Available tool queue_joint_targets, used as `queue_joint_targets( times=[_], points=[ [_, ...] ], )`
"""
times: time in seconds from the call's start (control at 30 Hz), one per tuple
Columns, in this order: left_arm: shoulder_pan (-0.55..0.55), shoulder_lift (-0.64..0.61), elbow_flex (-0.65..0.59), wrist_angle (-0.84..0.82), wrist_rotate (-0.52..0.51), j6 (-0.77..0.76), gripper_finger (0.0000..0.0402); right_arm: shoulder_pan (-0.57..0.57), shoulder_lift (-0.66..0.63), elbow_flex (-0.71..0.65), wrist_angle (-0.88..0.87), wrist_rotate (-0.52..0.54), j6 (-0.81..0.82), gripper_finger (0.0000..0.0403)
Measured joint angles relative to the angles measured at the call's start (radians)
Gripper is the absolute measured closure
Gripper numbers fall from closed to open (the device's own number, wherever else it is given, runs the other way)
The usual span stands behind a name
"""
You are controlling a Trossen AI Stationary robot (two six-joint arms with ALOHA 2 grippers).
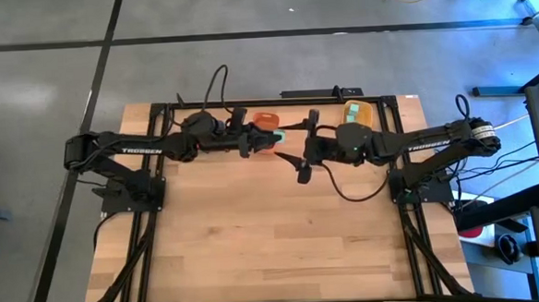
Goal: Sort & place blocks by color
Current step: Put the blue block into the yellow bin
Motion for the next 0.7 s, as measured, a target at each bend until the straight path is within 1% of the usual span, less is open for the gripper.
queue_joint_targets(
  times=[0.1, 0.23, 0.53, 0.6, 0.7],
  points=[
    [-0.001, 0.000, 0.000, -0.001, 0.000, -0.005, 0.0282, 0.000, -0.001, 0.000, 0.000, 0.000, -0.072, 0.0101],
    [0.000, 0.000, 0.000, 0.000, 0.000, -0.012, 0.0282, -0.007, -0.001, 0.000, 0.001, -0.001, -0.075, 0.0124],
    [-0.001, 0.000, 0.000, 0.000, 0.011, -0.038, 0.0282, -0.012, -0.001, 0.000, 0.009, -0.001, -0.076, 0.0151],
    [-0.001, 0.000, 0.000, 0.000, 0.008, -0.039, 0.0282, -0.011, -0.001, 0.000, 0.008, -0.001, -0.076, 0.0165],
    [-0.001, 0.000, 0.000, 0.000, 0.007, -0.040, 0.0282, -0.011, 0.003, 0.000, 0.020, -0.001, -0.076, 0.0198]
  ],
)
